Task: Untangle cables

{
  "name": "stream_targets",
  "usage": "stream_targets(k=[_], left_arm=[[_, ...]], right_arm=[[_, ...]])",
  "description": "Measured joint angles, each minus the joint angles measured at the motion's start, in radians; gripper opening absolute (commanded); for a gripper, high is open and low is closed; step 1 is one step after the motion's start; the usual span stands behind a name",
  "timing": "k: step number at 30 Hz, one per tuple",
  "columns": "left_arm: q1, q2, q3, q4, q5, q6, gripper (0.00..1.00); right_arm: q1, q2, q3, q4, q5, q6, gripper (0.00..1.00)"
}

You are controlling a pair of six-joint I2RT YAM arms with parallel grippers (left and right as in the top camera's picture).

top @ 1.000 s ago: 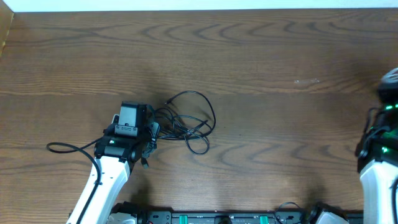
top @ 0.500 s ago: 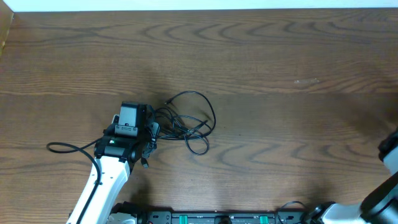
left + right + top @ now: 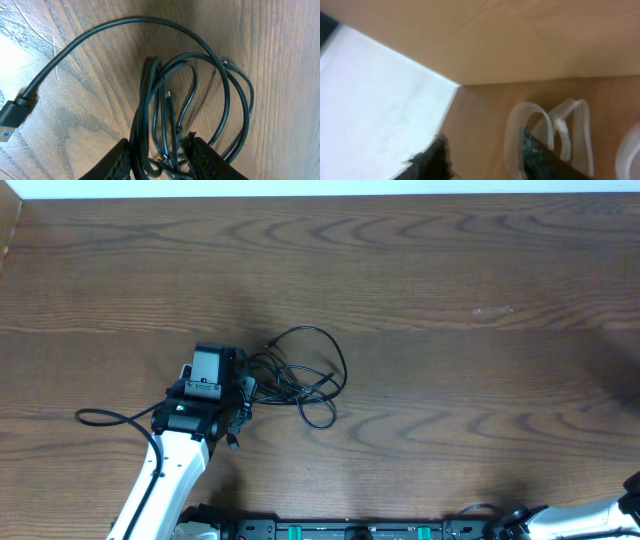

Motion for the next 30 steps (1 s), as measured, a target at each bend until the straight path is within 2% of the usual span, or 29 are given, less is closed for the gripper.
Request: stream_targets(k=[1,7,10,11,13,17,22,25,30], left_arm=[[0.0,0.0,0.0,0.0,0.0,0.0,0.38],[0.0,0.0,0.0,0.0,0.0,0.0,0.38],[0.0,0.0,0.0,0.0,0.0,0.0,0.38],[0.0,0.0,0.0,0.0,0.0,0.0,0.34],[0.0,0.0,0.0,0.0,0.0,-0.006,0.08],[0.0,0.0,0.0,-0.001,0.021,-0.003,0.08],[0.0,0.0,0.0,0.012,0.054,0.004,0.08],[0.001,0.001,-0.002,0.114,0.109,0.068,0.08],[-0.004,0.002,-0.001,0.433,0.337,0.284,0.08]], right_arm=[[0.0,0.0,0.008,0.001,-0.037,0.0,0.99],[0.031,0.002,0.047,0.028,-0.192,0.014,0.99],[0.071,0.006,0.062,0.138,-0.273,0.061,0.99],[0.086,0.006,0.066,0.184,-0.297,0.084,0.99],[0.124,0.008,0.072,0.304,-0.337,0.149,0.99],[0.214,0.008,0.077,0.523,-0.386,0.342,0.99],[0.341,0.009,0.078,0.704,-0.409,0.576,0.99],[0.43,0.01,0.078,0.786,-0.414,0.663,0.99],[0.585,0.01,0.078,0.797,-0.418,0.768,0.99]])
